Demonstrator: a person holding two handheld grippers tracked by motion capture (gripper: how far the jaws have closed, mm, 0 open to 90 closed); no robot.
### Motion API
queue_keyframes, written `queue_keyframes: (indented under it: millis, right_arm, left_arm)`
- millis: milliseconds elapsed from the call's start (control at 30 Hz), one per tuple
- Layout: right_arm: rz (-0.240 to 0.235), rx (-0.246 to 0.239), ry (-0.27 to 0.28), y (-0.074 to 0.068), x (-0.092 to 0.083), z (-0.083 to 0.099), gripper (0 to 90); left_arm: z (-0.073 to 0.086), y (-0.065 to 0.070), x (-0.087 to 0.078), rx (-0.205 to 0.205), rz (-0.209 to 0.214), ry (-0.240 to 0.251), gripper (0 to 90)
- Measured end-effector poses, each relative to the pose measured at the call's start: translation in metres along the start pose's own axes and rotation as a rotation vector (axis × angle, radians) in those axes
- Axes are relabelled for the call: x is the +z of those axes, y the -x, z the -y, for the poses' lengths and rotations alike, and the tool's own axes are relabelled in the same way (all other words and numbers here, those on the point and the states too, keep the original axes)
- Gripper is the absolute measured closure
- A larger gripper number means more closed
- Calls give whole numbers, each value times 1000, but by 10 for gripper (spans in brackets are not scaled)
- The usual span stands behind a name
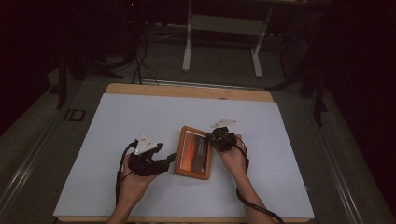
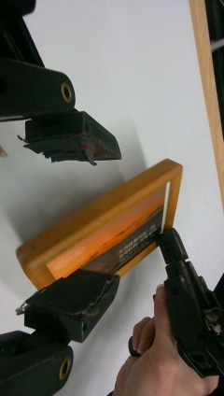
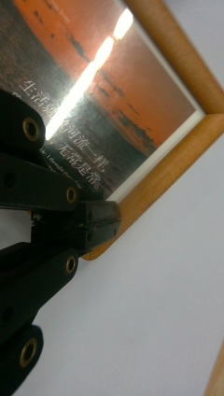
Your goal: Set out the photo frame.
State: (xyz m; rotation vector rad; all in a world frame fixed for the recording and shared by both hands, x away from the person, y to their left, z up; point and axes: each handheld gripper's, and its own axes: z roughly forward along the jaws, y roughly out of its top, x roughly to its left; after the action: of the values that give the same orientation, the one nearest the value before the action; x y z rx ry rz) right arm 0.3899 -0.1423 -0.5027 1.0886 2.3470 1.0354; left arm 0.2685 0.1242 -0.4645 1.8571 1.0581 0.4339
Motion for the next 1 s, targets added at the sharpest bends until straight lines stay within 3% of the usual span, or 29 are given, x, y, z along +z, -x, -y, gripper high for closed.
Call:
queue_keyframes:
  millis: [267, 333, 733, 800, 1000]
  right_arm:
    - [8, 34, -29, 7, 7, 10, 900]
    - [-8, 58, -20, 9, 6, 11, 900]
    - [-5, 57, -12, 8, 6, 13, 900]
    - [-3, 55, -11, 8, 6, 13, 900]
    - [4, 59, -1, 7, 6, 14, 900]
  left_arm:
    - [2, 1, 3, -8, 12, -4, 345]
    - [1, 3, 4, -6, 20, -5, 344]
    - [6, 13, 17, -5, 53, -25, 228]
    - [9, 12, 21, -24, 70, -33, 214]
    - [14, 16, 34, -30, 112, -74, 215]
